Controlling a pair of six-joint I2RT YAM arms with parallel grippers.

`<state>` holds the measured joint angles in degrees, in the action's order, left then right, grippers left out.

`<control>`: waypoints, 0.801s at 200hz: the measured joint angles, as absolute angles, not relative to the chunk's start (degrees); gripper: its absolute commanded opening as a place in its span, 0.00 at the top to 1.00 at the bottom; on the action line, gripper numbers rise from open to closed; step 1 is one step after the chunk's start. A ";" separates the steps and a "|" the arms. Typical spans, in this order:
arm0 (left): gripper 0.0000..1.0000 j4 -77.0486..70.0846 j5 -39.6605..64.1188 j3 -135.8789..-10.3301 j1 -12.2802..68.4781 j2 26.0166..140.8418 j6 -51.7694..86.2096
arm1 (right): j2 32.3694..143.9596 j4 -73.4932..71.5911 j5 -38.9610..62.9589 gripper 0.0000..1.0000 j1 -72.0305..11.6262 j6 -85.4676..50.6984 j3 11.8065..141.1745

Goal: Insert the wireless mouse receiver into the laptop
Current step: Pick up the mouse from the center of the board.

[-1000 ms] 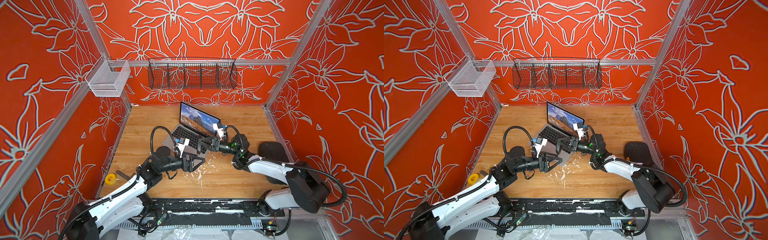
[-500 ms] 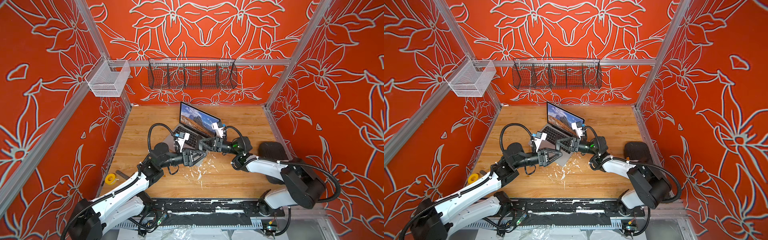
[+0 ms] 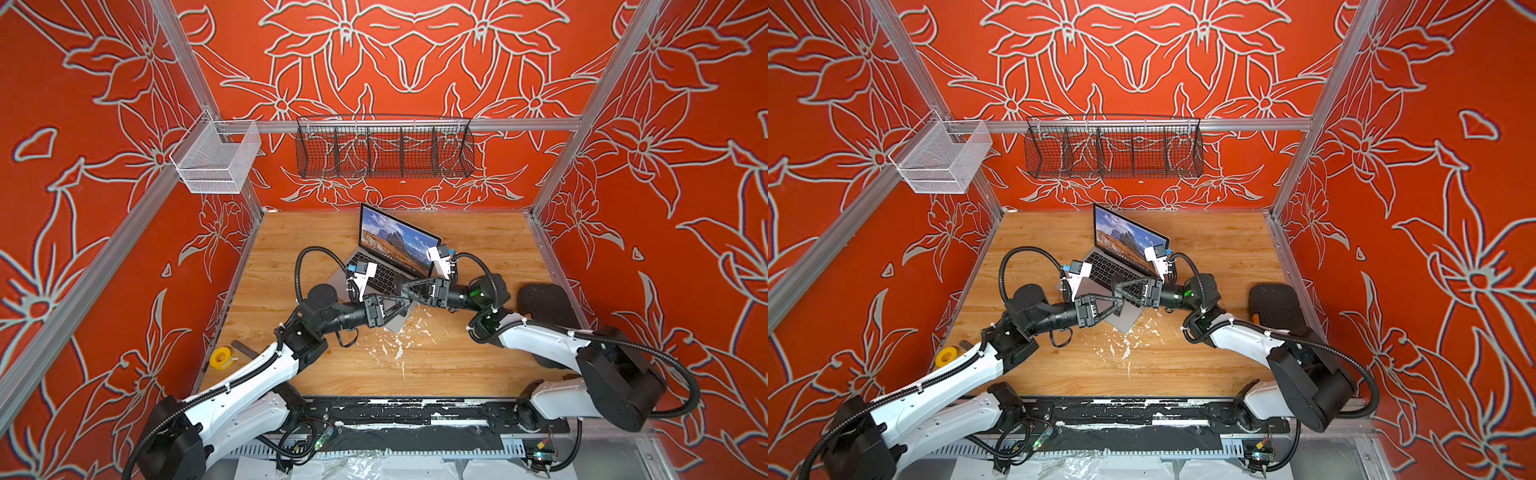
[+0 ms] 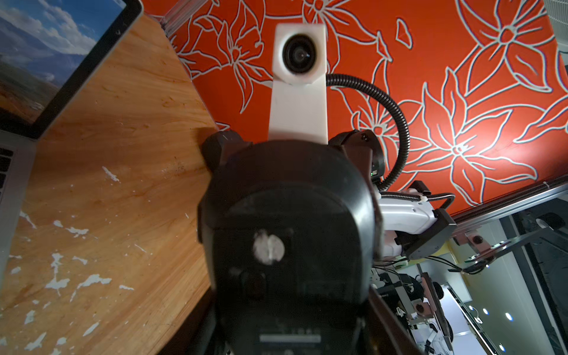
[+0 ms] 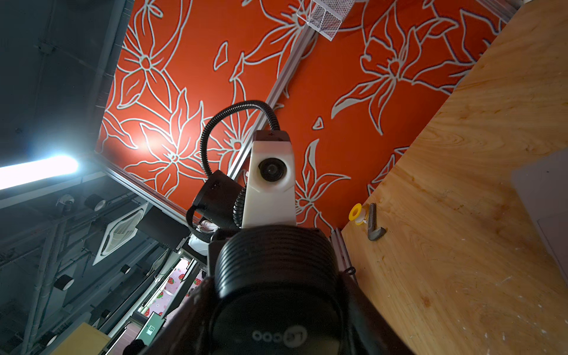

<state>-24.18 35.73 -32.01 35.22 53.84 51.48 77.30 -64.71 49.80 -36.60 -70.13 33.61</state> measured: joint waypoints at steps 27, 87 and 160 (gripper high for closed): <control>0.66 -15.40 34.63 -34.57 35.24 53.65 45.19 | 71.70 -52.05 49.54 0.10 -36.16 -64.16 33.30; 0.71 16.40 19.27 -50.17 43.22 64.45 16.34 | 60.66 6.68 44.82 0.10 -31.53 -39.59 46.87; 0.71 31.79 5.06 -59.05 53.74 78.52 -6.81 | 66.46 31.29 49.95 0.31 -31.48 -29.67 51.35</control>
